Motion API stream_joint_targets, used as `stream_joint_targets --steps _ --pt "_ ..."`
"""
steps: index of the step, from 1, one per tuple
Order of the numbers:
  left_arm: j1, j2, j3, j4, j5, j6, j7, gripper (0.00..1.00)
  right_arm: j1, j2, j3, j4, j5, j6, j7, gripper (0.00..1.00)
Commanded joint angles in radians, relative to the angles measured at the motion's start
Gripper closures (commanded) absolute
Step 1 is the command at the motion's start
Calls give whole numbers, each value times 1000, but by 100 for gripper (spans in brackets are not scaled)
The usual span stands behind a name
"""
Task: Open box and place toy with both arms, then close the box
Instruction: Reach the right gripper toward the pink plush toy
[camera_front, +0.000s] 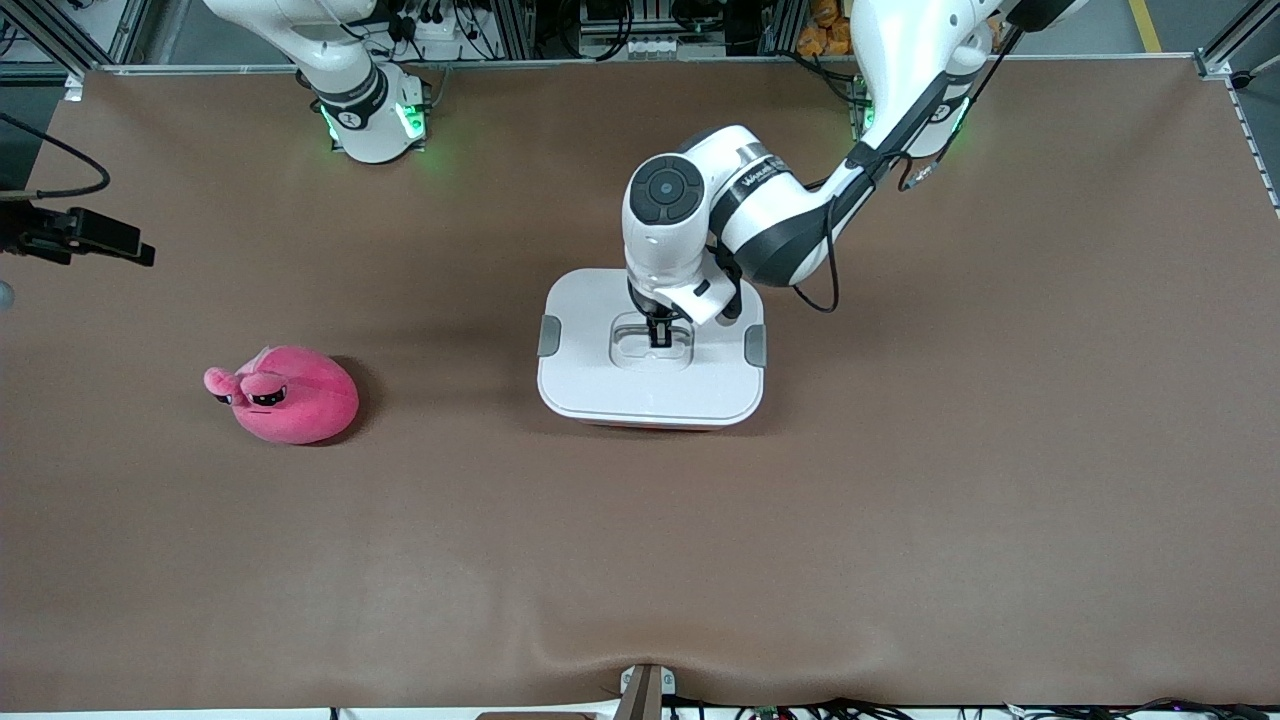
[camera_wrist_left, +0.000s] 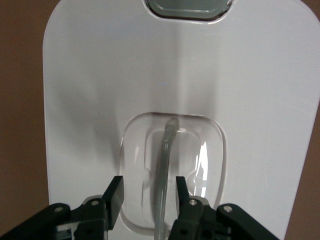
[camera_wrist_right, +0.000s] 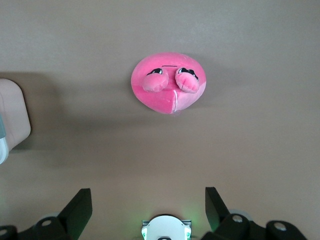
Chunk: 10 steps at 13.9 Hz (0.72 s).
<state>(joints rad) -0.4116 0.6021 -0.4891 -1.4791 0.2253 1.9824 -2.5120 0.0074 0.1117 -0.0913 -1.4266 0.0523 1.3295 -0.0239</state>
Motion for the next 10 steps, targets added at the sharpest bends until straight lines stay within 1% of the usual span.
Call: stream_joint_targets --steps 1,2,3,4,6,10 --pt "-16 15 6 25 26 10 -19 72 17 9 -4 -2 11 -10 4 0" --pt "-21 15 6 25 26 13 -18 85 17 16 -4 -5 11 -9 5 0" --pt "-21 15 6 25 28 13 -16 94 19 26 -4 -9 9 -7 5 0" --pt "-21 15 6 25 28 13 -14 100 19 34 -1 -9 11 -6 4 0" --pt "-23 12 6 25 54 13 -13 100 22 51 18 -11 9 -6 -11 0" --pt "-19 10 6 25 62 13 -5 100 22 77 22 -9 1 3 -125 0"
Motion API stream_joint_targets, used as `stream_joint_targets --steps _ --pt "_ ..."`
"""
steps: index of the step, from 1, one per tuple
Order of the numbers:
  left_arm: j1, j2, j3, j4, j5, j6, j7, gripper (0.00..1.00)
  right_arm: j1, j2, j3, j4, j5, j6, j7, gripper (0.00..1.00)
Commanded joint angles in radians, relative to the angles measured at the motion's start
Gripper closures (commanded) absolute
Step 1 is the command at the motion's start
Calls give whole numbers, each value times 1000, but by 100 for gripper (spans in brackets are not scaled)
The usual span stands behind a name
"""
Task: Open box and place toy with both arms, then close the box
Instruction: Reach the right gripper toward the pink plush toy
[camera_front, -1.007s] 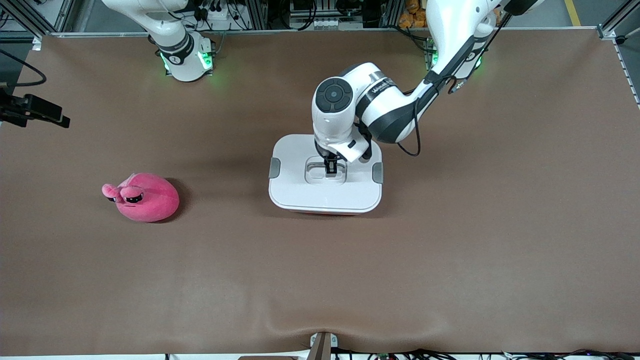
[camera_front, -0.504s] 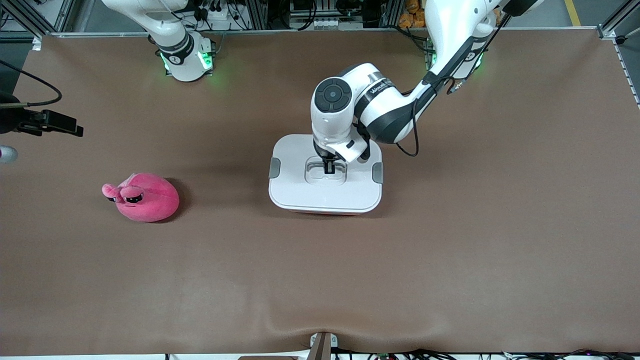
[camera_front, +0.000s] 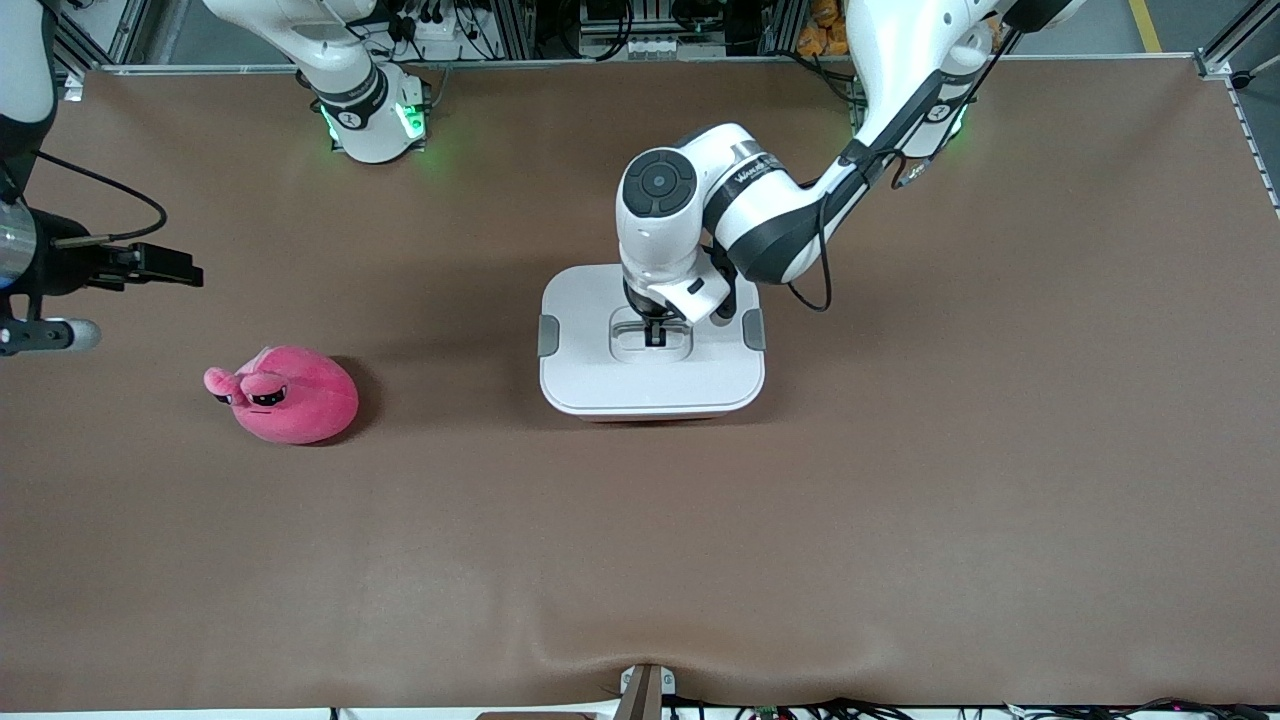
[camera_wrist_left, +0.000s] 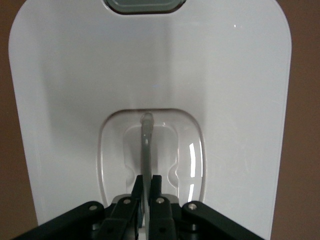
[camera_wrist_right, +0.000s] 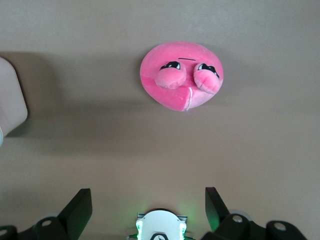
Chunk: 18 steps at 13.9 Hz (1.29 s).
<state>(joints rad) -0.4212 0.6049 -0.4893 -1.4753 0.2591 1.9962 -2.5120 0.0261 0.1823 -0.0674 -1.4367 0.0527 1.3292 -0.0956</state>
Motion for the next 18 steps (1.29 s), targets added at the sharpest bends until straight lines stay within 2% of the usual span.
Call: stream_joint_targets --steps 1,6,9,12,18 --pt "-11 6 6 21 28 -1 -4 100 5 11 -2 1 -1 7 -91 0" --pt "-11 1 6 21 29 4 24 100 2 31 -3 -22 -8 50 -265 0" --pt "-13 1 5 23 29 4 27 100 -8 28 -3 -82 -37 132 -479 0" --pt "-13 -2 1 23 29 4 47 100 -8 32 -3 -94 -60 157 -562 0" --pt "-13 -11 -3 29 45 4 55 100 -9 45 -3 -178 -80 294 -820 0"
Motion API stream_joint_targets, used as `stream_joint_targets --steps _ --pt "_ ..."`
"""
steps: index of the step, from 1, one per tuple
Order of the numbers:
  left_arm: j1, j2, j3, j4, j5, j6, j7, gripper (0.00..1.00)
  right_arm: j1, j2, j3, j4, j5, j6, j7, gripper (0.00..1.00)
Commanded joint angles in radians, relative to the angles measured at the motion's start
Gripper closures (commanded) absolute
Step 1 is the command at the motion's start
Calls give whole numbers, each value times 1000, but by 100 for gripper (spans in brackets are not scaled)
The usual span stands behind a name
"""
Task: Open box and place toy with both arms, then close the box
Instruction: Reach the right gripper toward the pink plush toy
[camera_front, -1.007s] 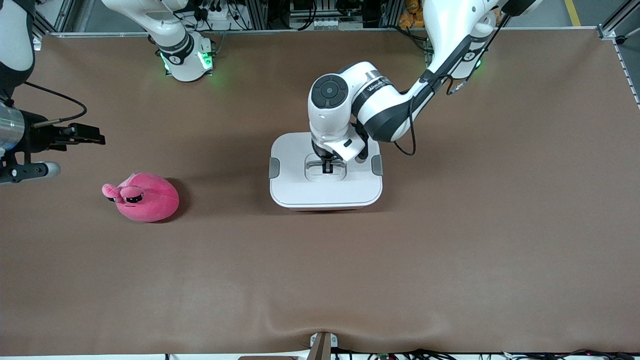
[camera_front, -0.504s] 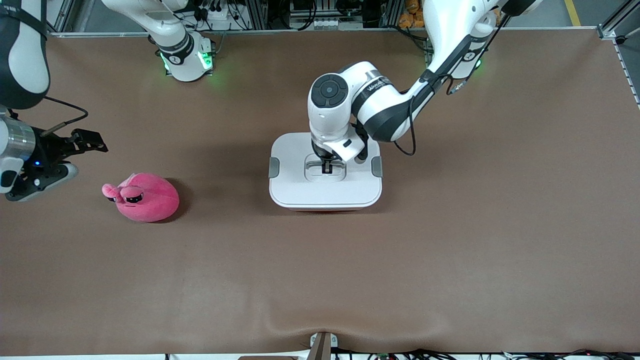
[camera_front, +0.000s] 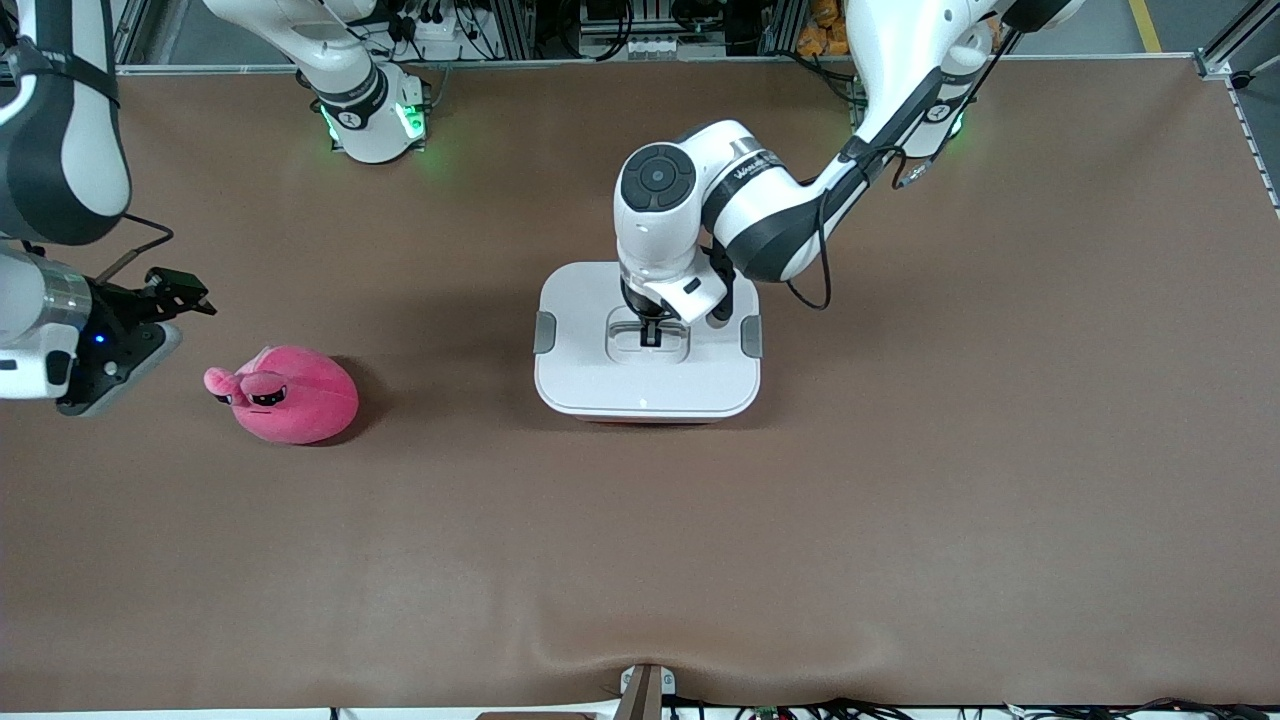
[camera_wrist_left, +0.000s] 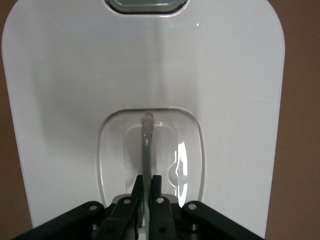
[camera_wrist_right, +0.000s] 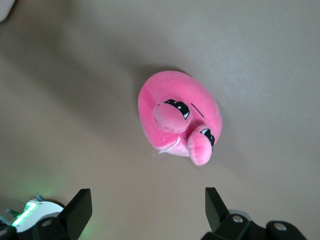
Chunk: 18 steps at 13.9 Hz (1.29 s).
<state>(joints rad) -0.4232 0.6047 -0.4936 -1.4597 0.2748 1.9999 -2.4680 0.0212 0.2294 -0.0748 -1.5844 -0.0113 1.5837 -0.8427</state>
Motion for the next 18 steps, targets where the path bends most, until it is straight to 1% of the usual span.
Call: stream_joint_targets --steps 1,2,10,13,16,18 --pt "-11 -11 1 13 29 0 11 100 -4 1 4 -37 -16 48 -93 0" --pt "-9 -13 1 13 29 0 11 100 -6 5 4 -46 -16 64 -105 0" --pt "-8 -39 1 13 30 -3 23 100 -18 18 4 -164 -16 268 -407 0" --pt "-3 -62 1 13 47 -9 31 100 -17 16 4 -204 -16 321 -443 0" --pt "7 -92 7 13 49 -16 34 100 -23 16 4 -264 -16 409 -495 0" --pt "14 -114 12 13 49 -33 67 100 -23 16 4 -285 -15 444 -536 0"
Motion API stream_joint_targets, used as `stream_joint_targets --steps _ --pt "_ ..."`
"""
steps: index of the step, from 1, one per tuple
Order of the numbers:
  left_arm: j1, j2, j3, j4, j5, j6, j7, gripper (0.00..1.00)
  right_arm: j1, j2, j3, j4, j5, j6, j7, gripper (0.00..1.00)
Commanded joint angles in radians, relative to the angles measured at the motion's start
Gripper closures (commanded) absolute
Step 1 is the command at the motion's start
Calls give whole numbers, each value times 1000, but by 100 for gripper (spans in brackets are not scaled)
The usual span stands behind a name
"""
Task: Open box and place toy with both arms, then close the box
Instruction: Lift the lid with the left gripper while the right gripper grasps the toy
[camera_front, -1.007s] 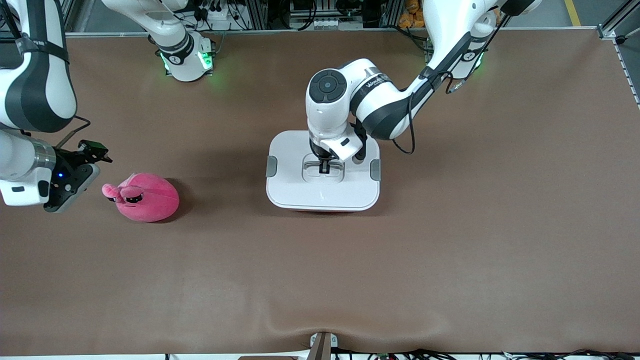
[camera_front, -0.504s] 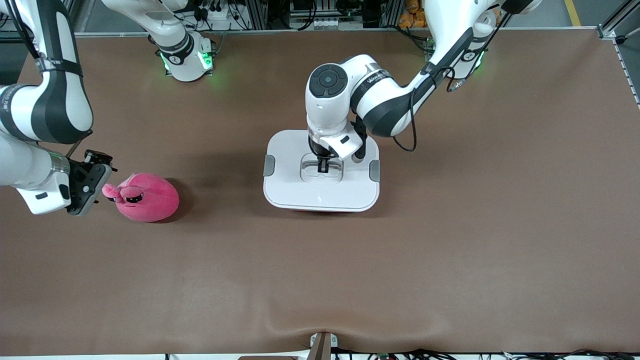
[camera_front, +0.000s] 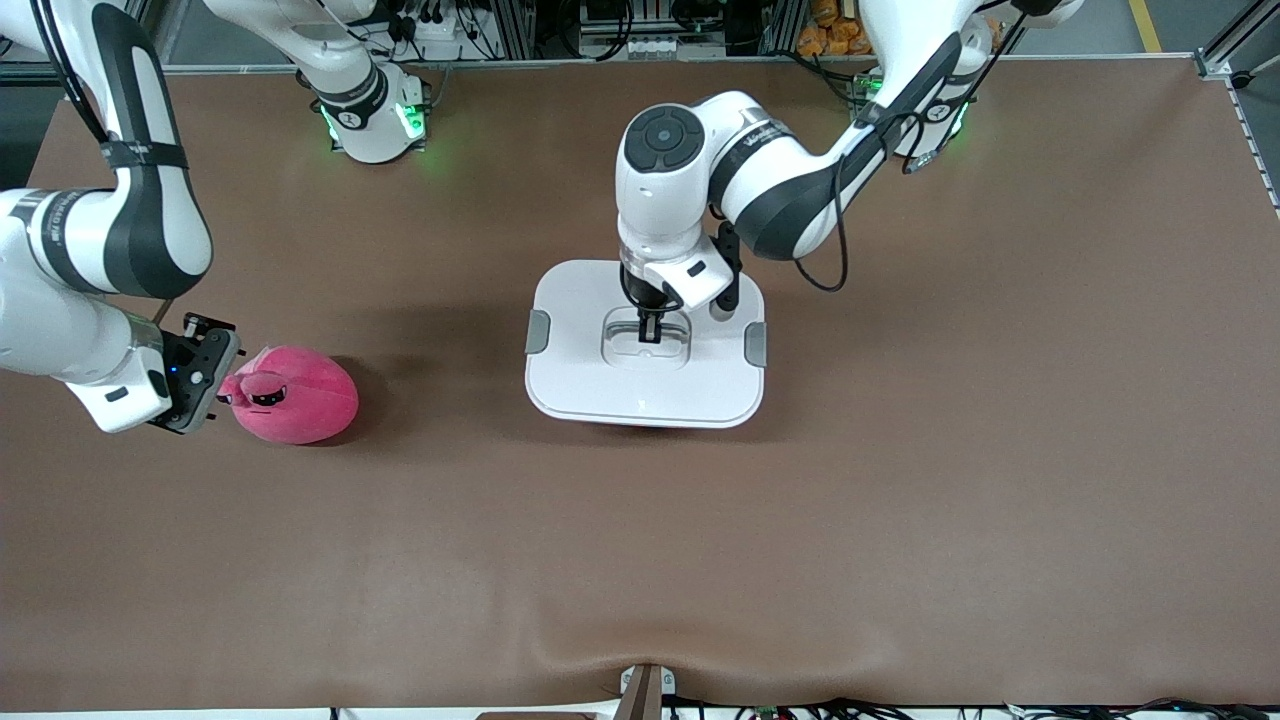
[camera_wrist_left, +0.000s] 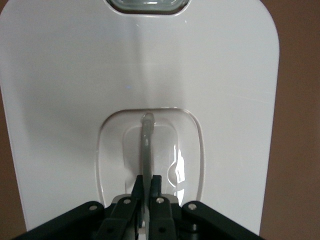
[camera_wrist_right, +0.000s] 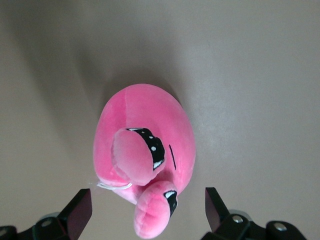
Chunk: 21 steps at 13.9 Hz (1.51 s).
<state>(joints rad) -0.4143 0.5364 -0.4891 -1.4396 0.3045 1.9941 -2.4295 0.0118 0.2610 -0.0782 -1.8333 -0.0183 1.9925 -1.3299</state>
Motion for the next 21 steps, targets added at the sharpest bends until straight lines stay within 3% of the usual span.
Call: stream_joint_targets --steps 1,6,11,14,21 --pt "17 -58 7 -8 27 -38 52 100 -15 -16 8 -55 -8 55 -60 0" --pt "117 -133 1 -15 15 -129 203 100 -33 -17 8 -133 -6 169 -112 0" --pt "242 -164 -5 -22 -27 -196 444 100 -38 -22 8 -188 8 193 -123 0" --pt "307 -168 -6 -38 -33 -204 468 100 -36 -34 9 -257 18 265 -123 0" --pt "462 -185 -6 -123 -74 -202 464 100 -35 -28 9 -273 44 328 -124 0"
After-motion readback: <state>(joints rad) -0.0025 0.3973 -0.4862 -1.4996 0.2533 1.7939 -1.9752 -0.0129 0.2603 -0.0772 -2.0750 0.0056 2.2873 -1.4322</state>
